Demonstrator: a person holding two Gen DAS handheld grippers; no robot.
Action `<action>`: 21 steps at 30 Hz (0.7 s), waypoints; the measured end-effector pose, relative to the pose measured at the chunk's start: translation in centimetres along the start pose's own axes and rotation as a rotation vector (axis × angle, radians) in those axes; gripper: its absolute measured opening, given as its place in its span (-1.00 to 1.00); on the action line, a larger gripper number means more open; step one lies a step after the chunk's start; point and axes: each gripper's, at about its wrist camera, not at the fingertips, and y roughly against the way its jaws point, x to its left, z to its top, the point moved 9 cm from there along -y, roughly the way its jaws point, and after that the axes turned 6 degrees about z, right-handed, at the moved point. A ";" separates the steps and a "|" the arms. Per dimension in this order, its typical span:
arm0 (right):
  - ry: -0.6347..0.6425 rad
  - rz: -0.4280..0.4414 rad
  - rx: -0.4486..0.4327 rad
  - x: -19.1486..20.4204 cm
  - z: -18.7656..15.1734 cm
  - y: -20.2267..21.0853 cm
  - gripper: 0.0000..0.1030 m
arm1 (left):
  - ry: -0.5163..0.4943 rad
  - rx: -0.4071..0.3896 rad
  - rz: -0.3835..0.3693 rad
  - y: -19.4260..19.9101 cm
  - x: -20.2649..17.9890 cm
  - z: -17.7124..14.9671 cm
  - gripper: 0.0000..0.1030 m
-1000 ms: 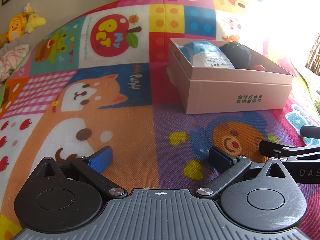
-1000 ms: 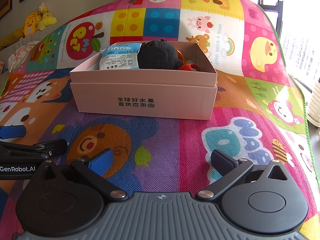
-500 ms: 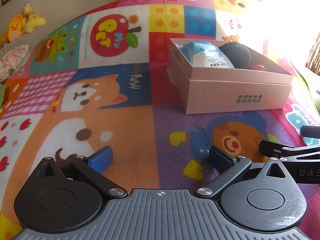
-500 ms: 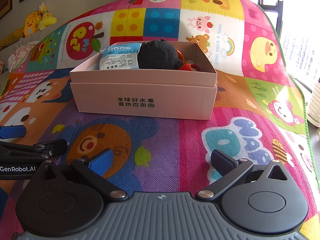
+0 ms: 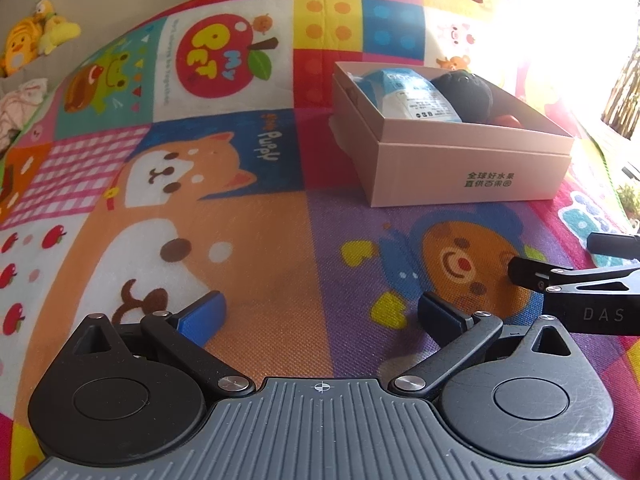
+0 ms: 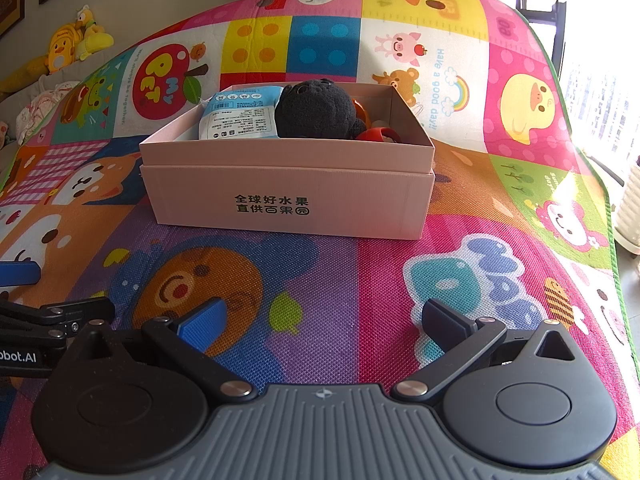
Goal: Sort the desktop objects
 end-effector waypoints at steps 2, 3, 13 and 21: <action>0.001 -0.001 0.000 0.0 0.0 0.0 1.00 | 0.024 0.008 -0.008 0.0 0.2 0.1 1.00; 0.000 0.000 0.000 0.0 0.0 0.0 1.00 | 0.032 0.010 -0.001 -0.1 0.2 0.2 1.00; 0.000 0.000 0.000 0.0 0.0 0.0 1.00 | 0.040 -0.012 0.028 -0.4 0.0 0.4 1.00; 0.000 0.000 0.000 0.0 0.0 0.0 1.00 | 0.039 -0.013 0.031 -0.3 0.0 0.3 1.00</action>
